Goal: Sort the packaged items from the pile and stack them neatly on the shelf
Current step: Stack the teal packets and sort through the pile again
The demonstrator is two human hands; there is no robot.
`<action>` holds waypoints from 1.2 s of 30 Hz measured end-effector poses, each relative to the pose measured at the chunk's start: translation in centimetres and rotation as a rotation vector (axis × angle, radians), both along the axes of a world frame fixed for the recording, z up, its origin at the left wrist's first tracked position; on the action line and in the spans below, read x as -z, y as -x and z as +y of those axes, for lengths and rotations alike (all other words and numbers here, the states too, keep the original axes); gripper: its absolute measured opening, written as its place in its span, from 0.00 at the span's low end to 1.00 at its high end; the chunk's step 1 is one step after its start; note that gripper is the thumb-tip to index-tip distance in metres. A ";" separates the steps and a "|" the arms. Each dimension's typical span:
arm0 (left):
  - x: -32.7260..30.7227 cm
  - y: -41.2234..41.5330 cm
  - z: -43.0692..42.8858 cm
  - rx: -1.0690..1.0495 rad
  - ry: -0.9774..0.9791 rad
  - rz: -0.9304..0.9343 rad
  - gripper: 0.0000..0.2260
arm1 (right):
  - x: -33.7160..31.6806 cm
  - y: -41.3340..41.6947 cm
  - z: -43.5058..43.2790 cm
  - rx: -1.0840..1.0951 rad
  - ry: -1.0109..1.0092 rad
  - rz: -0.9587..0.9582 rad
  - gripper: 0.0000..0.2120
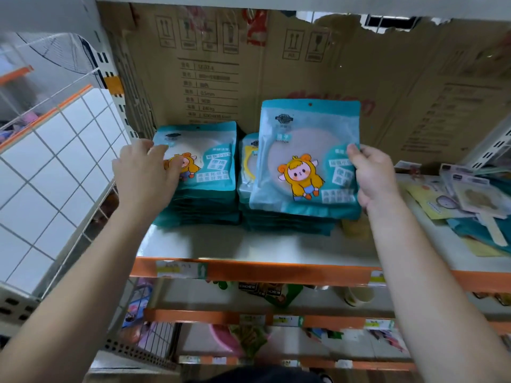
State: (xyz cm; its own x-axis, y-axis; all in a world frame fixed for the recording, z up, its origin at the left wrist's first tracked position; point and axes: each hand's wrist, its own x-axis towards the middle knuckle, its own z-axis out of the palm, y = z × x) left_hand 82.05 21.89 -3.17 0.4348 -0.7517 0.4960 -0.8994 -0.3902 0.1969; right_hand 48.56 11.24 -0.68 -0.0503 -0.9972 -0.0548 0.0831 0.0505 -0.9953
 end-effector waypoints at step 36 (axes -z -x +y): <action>11.8 11.4 3.6 0.428 0.062 -0.024 0.13 | 1.9 -1.6 -4.4 -0.059 0.056 0.485 0.22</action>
